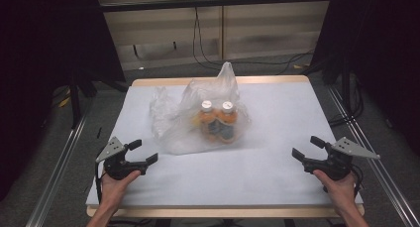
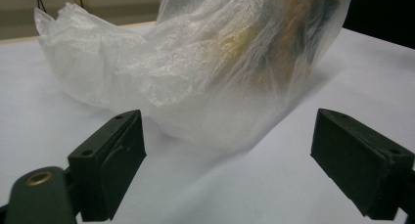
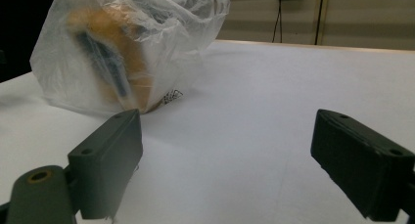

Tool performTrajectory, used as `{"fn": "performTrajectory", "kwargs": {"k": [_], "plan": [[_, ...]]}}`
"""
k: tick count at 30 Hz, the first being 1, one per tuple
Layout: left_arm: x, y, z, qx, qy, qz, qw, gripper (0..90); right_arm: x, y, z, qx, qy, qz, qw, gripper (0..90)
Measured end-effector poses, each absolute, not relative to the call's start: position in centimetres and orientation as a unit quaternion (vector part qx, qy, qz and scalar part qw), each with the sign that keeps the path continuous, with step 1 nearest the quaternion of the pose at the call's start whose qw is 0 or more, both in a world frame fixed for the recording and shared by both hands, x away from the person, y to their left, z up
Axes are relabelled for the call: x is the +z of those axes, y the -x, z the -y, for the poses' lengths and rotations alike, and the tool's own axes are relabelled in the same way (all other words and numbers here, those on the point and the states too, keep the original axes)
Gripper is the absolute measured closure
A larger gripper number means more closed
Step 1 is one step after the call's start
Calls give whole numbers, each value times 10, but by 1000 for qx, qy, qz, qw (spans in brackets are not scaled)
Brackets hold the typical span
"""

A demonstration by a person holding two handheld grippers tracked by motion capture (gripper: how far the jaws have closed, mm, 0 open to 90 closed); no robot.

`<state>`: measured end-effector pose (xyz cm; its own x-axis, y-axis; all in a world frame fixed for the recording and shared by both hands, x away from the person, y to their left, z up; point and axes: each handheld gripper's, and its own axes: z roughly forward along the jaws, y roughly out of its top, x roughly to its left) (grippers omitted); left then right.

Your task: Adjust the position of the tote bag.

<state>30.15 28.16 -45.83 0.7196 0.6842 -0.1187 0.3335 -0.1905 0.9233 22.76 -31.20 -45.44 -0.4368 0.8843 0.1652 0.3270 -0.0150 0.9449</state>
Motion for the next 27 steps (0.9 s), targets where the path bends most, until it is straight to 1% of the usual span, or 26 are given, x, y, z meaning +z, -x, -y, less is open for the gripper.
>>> {"fn": "performTrajectory", "kwargs": {"k": [2, 7, 8, 9, 10, 11, 13, 14, 15, 16, 17, 19, 20, 21, 23, 25, 27], "plan": [[-458, -302, -282, 160, -755, -338, 539, 136, -455, -228, 313, 540, -465, -655, 254, 137], [-458, -303, -280, 156, -754, -348, 534, 148, -457, -232, 310, 523, -464, -675, 237, 216], [-458, -303, -280, 156, -757, -345, 532, 148, -457, -232, 310, 523, -464, -675, 237, 216], [-458, -303, -277, 161, -760, -350, 524, 156, -457, -232, 309, 518, -458, -685, 230, 247], [-458, -303, -277, 161, -760, -350, 524, 160, -457, -232, 309, 518, -458, -685, 230, 247], [-457, -303, -276, 155, -760, -348, 526, 181, -456, -232, 306, 514, -458, -690, 223, 267], [-457, -302, -275, 148, -768, -340, 522, 193, -456, -232, 305, 515, -458, -691, 219, 271], [-457, -301, -274, 143, -768, -336, 526, 197, -456, -233, 304, 513, -459, -692, 217, 283], [-457, -301, -273, 139, -767, -334, 530, 219, -456, -235, 302, 512, -457, -696, 212, 308], [-456, -300, -273, 141, -769, -333, 527, 219, -456, -235, 302, 512, -457, -696, 212, 308], [-455, -299, -273, 140, -769, -331, 528, 236, -456, -236, 300, 510, -455, -701, 204, 328], [-455, -299, -273, 132, -770, -331, 530, 248, -456, -237, 300, 511, -454, -702, 199, 337], [-456, -300, -273, 127, -769, -332, 531, 270, -455, -238, 299, 510, -453, -705, 194, 357], [-456, -300, -272, 118, -772, -337, 526, 274, -453, -240, 297, 507, -446, -715, 182, 388], [-455, -300, -272, 110, -773, -339, 525, 295, -450, -241, 295, 511, -444, -715, 177, 401], [-454, -300, -271, 98, -772, -337, 530, 341, -449, -241, 293, 514, -439, -717, 174, 405], [-453, -299, -270, 95, -771, -336, 533, 341, -447, -241, 291, 515, -435, -719, 167, 411]]}}
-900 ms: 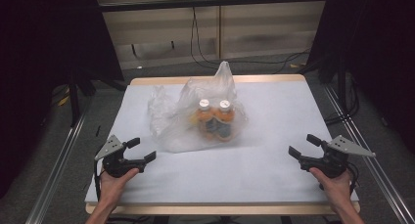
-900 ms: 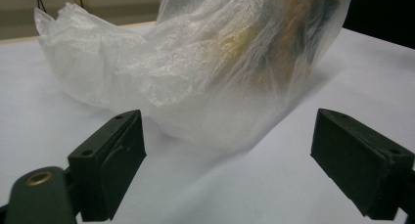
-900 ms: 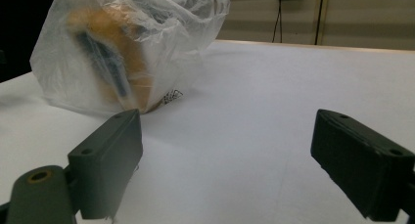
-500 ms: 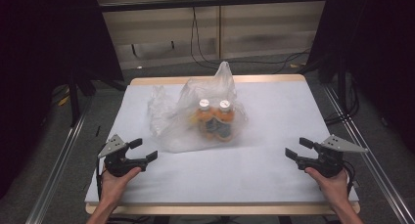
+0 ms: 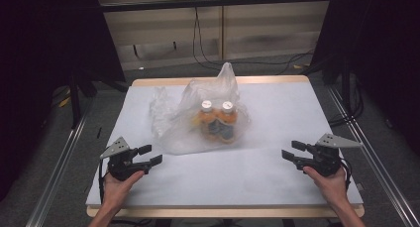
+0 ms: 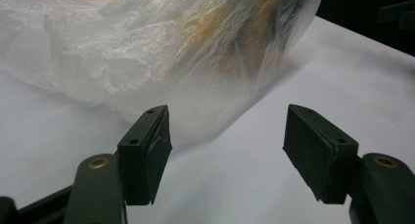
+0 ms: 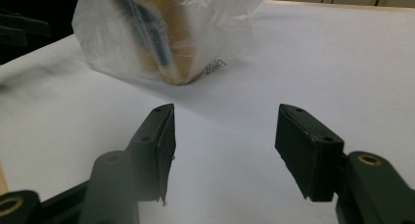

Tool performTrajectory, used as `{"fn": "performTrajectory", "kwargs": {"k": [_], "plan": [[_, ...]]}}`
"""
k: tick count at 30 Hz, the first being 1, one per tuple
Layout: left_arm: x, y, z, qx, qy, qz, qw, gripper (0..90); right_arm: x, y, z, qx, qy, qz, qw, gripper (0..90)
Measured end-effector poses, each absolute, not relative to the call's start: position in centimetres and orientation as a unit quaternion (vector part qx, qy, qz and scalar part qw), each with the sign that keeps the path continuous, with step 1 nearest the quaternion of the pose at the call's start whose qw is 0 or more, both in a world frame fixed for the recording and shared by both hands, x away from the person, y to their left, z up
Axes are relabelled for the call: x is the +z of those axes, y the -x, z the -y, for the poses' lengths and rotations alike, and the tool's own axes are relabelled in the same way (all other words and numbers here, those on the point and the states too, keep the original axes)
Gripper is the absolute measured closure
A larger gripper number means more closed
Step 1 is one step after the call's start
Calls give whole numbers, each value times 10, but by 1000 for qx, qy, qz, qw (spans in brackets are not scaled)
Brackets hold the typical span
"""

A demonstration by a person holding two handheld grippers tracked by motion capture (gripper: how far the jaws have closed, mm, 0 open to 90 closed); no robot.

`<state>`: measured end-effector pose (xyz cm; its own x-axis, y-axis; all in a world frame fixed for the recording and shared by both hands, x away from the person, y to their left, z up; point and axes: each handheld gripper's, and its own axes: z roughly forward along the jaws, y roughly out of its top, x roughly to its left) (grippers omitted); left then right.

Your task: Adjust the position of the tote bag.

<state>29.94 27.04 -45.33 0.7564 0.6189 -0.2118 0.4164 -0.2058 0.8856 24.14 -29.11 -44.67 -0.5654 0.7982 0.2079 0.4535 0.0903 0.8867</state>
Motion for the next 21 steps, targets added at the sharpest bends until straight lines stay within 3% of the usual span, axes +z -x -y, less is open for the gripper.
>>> {"fn": "performTrajectory", "kwargs": {"k": [8, 21], "plan": [[-448, -299, -267, 105, -779, -328, 524, 384, -441, -251, 272, 499, -411, -747, 153, 440], [-433, -313, -266, 99, -779, -307, 537, 555, -420, -288, 250, 505, -389, -755, 154, 553]]}}
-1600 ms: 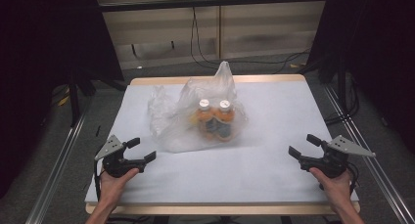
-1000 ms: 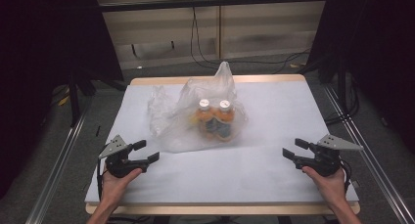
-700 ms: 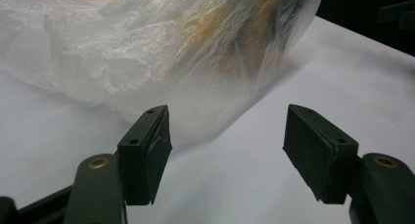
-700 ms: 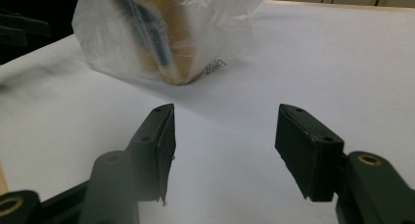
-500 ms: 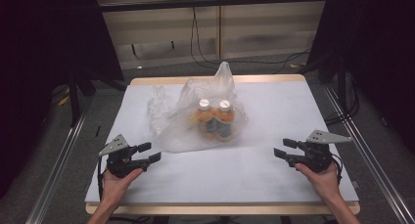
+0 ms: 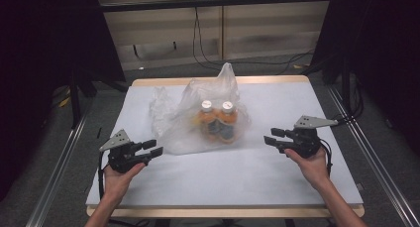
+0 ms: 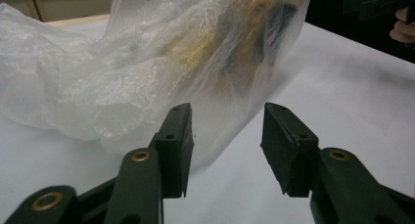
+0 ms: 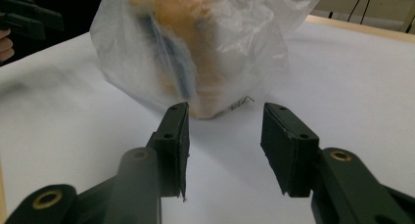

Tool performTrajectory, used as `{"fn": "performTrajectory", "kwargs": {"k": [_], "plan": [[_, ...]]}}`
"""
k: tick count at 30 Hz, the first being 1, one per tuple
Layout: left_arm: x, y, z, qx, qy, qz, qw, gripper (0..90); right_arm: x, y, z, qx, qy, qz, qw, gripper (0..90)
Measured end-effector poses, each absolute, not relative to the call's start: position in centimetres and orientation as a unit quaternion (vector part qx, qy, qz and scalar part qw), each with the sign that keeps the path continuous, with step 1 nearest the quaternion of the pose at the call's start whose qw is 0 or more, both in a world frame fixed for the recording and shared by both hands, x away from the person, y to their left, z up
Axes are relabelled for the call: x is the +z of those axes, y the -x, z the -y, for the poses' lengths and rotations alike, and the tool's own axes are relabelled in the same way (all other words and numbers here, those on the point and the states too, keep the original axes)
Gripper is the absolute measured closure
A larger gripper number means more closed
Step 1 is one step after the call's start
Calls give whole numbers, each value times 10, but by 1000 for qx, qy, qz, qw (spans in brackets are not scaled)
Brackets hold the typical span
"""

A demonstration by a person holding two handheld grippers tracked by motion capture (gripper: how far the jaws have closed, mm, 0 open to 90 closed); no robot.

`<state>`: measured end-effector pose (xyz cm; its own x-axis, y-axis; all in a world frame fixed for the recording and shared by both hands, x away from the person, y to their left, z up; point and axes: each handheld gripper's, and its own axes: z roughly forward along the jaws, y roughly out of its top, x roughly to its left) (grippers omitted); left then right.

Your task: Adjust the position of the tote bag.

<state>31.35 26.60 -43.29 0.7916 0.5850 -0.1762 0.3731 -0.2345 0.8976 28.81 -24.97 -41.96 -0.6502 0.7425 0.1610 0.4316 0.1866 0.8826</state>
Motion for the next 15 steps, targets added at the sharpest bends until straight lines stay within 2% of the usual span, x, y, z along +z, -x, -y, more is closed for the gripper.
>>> {"fn": "performTrajectory", "kwargs": {"k": [4, 13, 15], "plan": [[-428, -320, -264, 96, -781, -296, 541, 617, -411, -297, 246, 510, -384, -754, 156, 579], [-419, -341, -263, 94, -779, -285, 550, 690, -396, -319, 232, 503, -371, -766, 153, 603], [-418, -343, -263, 95, -781, -288, 546, 680, -392, -326, 229, 507, -367, -766, 149, 620]]}}
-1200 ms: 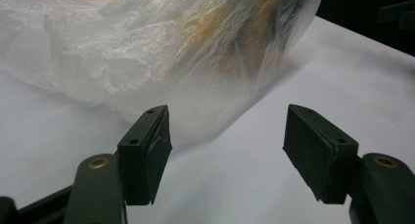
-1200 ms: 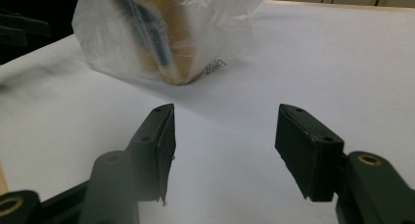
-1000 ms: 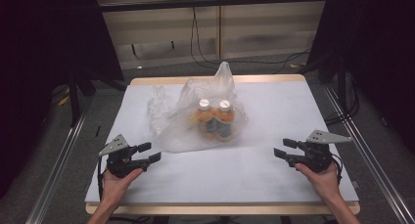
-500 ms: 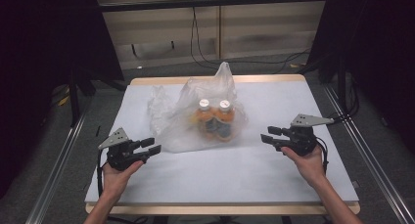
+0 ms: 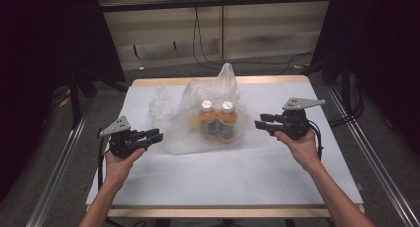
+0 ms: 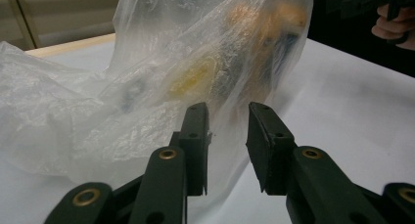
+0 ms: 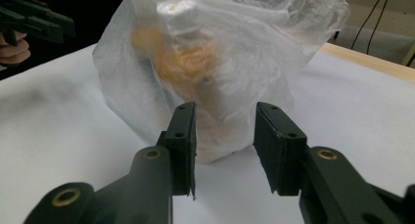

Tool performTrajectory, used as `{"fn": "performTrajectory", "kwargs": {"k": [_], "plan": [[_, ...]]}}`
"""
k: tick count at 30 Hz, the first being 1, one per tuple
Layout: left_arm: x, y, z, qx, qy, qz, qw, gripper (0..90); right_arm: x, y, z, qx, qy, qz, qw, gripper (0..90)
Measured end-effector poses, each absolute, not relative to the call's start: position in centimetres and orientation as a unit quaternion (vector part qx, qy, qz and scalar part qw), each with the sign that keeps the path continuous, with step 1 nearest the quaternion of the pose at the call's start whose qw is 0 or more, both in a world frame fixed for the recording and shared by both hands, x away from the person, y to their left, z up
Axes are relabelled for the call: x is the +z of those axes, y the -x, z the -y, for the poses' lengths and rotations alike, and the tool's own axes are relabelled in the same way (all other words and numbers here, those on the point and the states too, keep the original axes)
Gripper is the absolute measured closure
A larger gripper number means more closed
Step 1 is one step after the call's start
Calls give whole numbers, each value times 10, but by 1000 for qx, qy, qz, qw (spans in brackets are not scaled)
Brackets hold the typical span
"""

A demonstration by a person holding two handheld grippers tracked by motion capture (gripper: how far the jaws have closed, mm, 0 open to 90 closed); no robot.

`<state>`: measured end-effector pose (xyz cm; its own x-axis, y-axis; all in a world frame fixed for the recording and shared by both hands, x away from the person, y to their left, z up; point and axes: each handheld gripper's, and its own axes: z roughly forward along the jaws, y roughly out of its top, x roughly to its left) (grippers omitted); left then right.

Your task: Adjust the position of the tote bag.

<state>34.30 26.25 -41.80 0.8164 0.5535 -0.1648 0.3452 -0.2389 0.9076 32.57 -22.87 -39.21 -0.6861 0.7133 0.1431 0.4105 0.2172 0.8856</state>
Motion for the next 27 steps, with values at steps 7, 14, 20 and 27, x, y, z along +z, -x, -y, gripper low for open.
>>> {"fn": "performTrajectory", "kwargs": {"k": [7, 14, 20, 27], "plan": [[-413, -357, -264, 106, -780, -296, 541, 651, -381, -347, 218, 503, -357, -773, 147, 650], [-410, -381, -267, 114, -782, -304, 533, 628, -375, -377, 207, 501, -352, -778, 140, 709], [-409, -395, -271, 122, -782, -318, 523, 585, -368, -394, 204, 513, -352, -770, 139, 744], [-415, -411, -274, 114, -787, -330, 508, 534, -360, -414, 197, 501, -357, -777, 136, 689]]}}
